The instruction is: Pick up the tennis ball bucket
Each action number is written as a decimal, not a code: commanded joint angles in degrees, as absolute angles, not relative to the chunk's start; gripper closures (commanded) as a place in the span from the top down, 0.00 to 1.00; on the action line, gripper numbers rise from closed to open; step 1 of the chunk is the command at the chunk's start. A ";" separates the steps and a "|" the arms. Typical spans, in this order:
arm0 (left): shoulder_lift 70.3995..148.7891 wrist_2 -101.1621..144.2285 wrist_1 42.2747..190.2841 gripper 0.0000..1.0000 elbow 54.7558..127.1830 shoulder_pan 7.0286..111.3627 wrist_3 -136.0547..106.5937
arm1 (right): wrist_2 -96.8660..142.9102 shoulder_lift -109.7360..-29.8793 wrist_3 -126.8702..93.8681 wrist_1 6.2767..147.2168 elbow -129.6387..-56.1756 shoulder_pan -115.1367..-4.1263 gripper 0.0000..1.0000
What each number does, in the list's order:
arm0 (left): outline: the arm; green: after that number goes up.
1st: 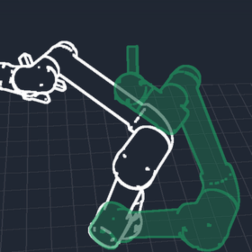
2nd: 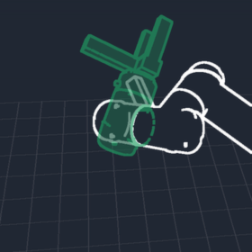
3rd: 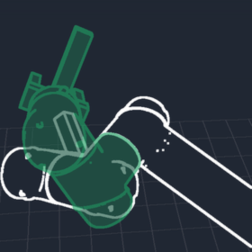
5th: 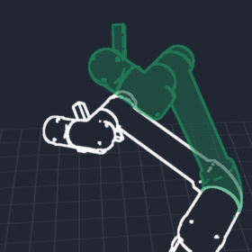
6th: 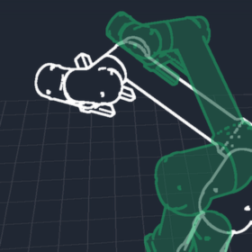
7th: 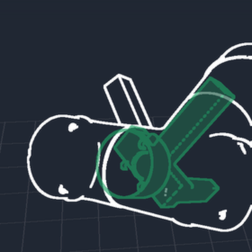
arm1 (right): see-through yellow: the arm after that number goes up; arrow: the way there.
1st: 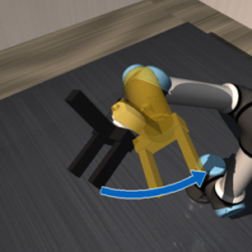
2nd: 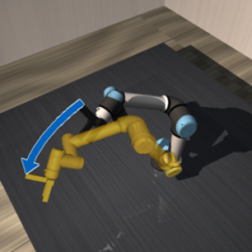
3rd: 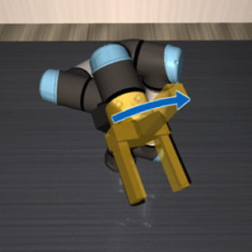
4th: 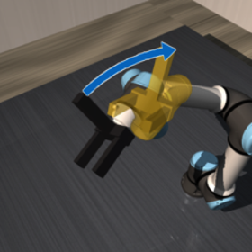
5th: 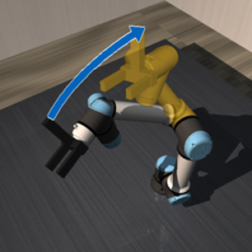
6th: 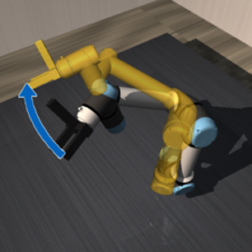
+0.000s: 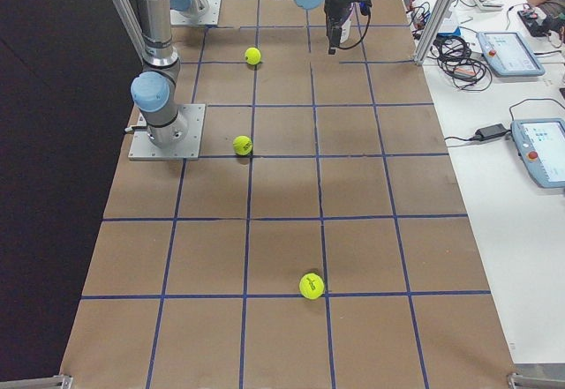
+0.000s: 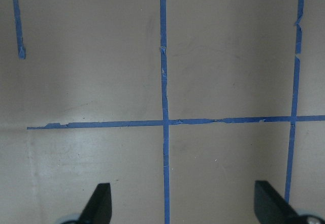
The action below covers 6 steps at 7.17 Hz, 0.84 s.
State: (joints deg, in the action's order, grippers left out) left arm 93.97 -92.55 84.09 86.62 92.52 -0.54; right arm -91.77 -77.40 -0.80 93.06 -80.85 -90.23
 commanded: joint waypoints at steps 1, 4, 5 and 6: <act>93.87 -92.55 84.02 1.00 86.66 92.46 -0.35 | -91.85 -77.43 -0.96 92.99 -80.86 -90.26 1.00; 93.96 -92.55 84.11 1.00 86.57 92.37 -0.35 | -91.76 -77.43 -1.06 93.25 -81.82 -90.26 1.00; 93.87 -92.55 84.11 1.00 86.66 92.37 -0.35 | -91.76 -77.34 -0.53 93.51 -81.48 -89.92 1.00; 93.87 -92.55 84.11 1.00 86.57 92.37 -0.35 | -91.76 -77.43 -0.53 93.34 -81.13 -89.91 1.00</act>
